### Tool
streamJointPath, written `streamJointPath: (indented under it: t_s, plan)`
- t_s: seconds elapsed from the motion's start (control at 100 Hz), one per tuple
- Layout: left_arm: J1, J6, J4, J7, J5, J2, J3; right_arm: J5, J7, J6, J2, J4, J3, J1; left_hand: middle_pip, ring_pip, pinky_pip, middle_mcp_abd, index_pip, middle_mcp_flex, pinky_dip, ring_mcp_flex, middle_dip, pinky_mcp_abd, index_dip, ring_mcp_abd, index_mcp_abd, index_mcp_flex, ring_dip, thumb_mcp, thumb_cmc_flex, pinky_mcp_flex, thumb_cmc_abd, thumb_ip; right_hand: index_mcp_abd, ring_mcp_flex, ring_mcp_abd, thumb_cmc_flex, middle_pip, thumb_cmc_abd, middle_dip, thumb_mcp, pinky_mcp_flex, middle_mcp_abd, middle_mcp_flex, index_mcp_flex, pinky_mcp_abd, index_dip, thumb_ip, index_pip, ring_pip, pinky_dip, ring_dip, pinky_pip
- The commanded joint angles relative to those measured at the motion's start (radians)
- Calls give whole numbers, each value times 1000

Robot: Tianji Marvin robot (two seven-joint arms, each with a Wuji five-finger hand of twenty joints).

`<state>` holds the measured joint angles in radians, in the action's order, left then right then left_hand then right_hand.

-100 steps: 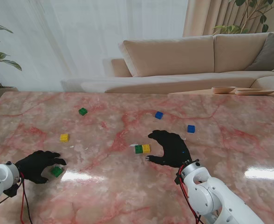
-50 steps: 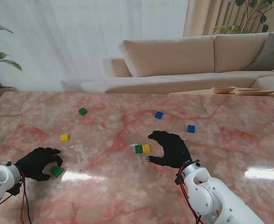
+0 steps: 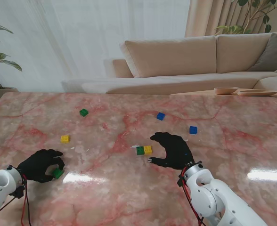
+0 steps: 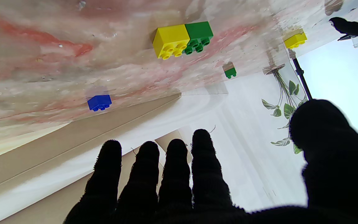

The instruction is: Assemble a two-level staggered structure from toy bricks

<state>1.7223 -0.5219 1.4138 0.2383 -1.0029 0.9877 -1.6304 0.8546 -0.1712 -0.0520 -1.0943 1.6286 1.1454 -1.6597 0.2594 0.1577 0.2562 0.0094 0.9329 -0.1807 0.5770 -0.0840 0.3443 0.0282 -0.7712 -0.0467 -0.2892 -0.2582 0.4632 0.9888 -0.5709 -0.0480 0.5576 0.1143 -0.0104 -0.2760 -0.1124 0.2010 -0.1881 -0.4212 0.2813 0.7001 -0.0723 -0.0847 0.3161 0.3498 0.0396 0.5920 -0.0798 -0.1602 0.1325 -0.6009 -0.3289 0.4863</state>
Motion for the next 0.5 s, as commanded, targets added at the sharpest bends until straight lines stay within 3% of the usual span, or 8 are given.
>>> streamJointPath:
  t_s: [0.0,0.09,0.16,0.36,0.49]
  plan:
    - [4,1,-7,-5,-3,3,3,-3,15,5,-1,2,2,-10,28,32,30,-22,48,-32,-18,5,-20,-11,-26,4,-43,-47,-6,21,-55,0,-15,27,-13,8,4,-3,-5,12,3,13,6,8,-10,-15,-1,-11,18,11,2,3,2,7]
    - [3,3,-12,-19,-5,5,5,-4,14,4,-1,1,2,-10,61,48,52,-28,89,-36,-27,1,-19,-10,-26,7,-47,-97,-6,-30,-99,2,6,87,-15,9,4,-5,-5,14,3,13,6,7,-12,-14,-1,-11,17,11,2,3,2,7]
    - [2,4,-16,-35,-11,6,8,-4,15,4,-1,2,2,-10,87,60,69,-31,109,-38,-33,-3,-15,-11,-12,11,-47,-130,-8,-80,-111,4,8,103,-14,10,4,-6,-5,14,3,13,6,9,-13,-15,-1,-11,17,11,2,3,3,7]
    - [4,34,-13,-91,-9,16,23,-3,18,5,0,7,7,-14,129,114,142,-31,141,-82,-62,-18,-15,-7,48,12,-19,-211,-8,-142,-138,11,3,103,-16,12,4,-5,-5,15,2,14,7,9,-15,-16,-1,-12,17,12,2,3,3,7]
    - [6,96,24,-91,2,23,45,-2,17,8,-1,9,11,-15,123,118,130,-26,126,-93,-94,-15,-18,-5,83,9,19,-232,-17,-160,-150,5,-12,102,-15,14,5,-3,-4,13,2,15,7,11,-16,-15,-1,-12,17,12,2,3,3,6]
